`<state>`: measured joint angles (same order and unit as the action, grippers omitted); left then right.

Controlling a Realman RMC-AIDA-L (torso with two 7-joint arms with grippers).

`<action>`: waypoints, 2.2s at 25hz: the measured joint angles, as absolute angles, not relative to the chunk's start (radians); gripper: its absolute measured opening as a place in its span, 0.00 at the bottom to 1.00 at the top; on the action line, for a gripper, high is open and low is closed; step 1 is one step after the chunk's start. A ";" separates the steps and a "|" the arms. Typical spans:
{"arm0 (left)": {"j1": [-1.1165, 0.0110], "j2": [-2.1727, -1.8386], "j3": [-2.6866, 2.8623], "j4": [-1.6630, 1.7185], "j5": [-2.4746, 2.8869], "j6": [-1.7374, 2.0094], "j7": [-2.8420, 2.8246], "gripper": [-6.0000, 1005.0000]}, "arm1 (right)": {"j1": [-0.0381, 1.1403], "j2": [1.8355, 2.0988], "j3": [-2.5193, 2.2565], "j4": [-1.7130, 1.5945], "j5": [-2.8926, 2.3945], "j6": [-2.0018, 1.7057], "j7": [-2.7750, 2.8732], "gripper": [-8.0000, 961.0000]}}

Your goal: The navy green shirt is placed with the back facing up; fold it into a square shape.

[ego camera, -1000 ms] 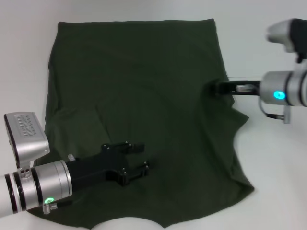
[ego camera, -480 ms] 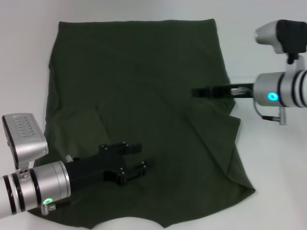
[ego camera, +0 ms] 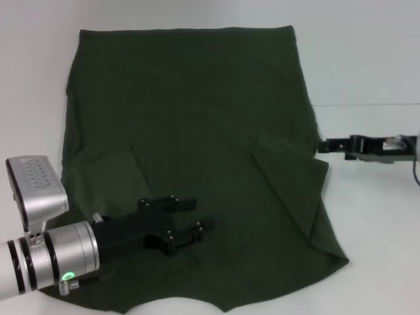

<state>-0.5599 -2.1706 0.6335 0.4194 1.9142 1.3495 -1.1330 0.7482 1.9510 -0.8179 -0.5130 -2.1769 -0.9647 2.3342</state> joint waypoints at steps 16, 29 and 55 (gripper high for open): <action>-0.561 -2.171 0.637 0.411 1.892 1.350 -1.132 0.56 | 0.732 2.033 -0.795 -0.450 -2.174 -0.804 2.315 0.84; -0.553 -2.171 0.634 0.411 1.891 1.350 -1.132 0.56 | 0.746 2.075 -0.792 -0.449 -2.170 -0.725 2.267 0.81; -0.552 -2.171 0.634 0.411 1.891 1.347 -1.128 0.56 | 0.739 2.082 -0.792 -0.443 -2.107 -0.717 2.196 0.03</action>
